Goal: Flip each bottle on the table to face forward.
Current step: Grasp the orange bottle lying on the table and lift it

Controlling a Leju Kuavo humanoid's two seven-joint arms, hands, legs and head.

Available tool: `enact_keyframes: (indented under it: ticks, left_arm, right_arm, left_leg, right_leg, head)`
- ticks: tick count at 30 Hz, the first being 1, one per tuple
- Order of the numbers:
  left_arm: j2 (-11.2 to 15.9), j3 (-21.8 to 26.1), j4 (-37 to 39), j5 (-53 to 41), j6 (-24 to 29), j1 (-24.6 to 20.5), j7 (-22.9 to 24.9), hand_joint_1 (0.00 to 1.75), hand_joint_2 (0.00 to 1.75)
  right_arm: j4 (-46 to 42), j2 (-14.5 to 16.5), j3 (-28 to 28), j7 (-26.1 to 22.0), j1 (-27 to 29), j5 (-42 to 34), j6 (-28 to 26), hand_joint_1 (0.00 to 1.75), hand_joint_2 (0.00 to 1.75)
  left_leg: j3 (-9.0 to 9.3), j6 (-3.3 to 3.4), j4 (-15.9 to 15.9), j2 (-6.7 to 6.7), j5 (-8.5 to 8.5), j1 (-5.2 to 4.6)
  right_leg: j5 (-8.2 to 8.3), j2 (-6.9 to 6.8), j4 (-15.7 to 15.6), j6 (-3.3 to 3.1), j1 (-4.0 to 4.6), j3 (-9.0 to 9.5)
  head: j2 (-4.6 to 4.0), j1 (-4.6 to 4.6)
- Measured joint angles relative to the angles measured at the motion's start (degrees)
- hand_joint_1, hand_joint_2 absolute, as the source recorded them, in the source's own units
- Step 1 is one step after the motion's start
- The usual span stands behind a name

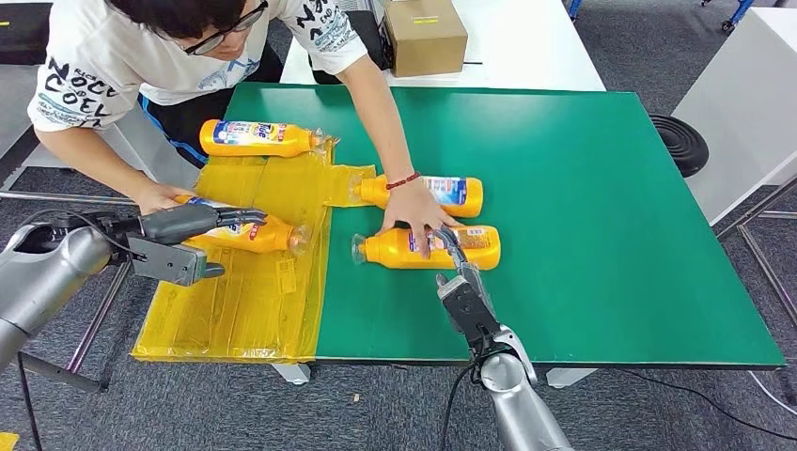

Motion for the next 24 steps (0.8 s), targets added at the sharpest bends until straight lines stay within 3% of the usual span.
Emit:
enact_keyframes:
  ticks: [9,24]
  left_arm:
    - [-2.2,5.4,-7.3,8.4,10.7,7.4,-1.5,0.00,0.00]
    - [-4.2,7.7,-9.6,8.9,11.3,10.1,-1.5,0.00,0.00]
  right_arm:
    - [-2.9,0.5,-1.1,1.1,1.5,1.5,0.1,0.00,0.00]
    - [-4.6,0.8,-2.2,1.6,2.4,2.0,0.1,0.00,0.00]
  left_leg:
    - [-0.02,0.00,0.0,0.01,-0.02,-0.01]
    - [-0.03,0.00,0.0,0.02,-0.01,0.00]
  right_leg:
    - [-0.02,0.00,0.0,-0.01,-0.02,-0.04]
    - [-0.01,0.01,0.0,-0.01,-0.01,-0.05]
  head:
    - [0.00,0.01]
    - [0.00,0.00]
